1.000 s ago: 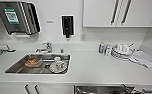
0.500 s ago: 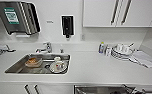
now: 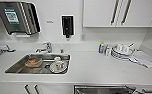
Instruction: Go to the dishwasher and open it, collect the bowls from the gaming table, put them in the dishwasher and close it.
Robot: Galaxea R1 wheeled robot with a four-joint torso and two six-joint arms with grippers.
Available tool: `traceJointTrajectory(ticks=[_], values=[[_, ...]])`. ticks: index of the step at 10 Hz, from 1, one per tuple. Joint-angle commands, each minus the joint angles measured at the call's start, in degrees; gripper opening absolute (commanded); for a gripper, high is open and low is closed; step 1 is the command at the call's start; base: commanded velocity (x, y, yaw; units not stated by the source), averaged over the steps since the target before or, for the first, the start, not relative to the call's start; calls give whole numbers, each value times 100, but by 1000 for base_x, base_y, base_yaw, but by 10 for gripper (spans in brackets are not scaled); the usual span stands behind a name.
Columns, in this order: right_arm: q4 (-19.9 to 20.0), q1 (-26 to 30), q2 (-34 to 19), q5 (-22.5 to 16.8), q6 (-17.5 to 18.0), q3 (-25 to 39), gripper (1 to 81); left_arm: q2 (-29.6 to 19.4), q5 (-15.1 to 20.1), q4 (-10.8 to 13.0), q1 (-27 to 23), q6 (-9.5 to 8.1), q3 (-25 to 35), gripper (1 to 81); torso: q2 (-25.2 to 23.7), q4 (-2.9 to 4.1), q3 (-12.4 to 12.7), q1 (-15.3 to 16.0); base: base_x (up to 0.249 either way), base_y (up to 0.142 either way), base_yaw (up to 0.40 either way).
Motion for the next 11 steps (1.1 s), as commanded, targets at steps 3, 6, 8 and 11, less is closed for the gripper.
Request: traceJointTrajectory(ticks=[3, 6, 8, 11], values=[[-172, 144, -328, -1107, 58, -27, 811, -295, 59, -45, -472, -6, 119, 811, 0, 0, 0, 0, 0, 0, 0], [-181, 135, -310, -1098, 67, -45, 811, -286, 68, -55, -472, -24, 111, 811, 0, 0, 0, 0, -22, 0, 0], [-181, 127, -310, -1098, 67, -45, 811, -277, 77, -63, -472, -24, 111, 811, 7, 2, -2, 7, -87, 0, 0], [-155, 92, -293, -1072, 67, -28, 811, -251, 85, -63, -472, -24, 75, 811, 5, 0, 0, 7, -93, 0, 0]])
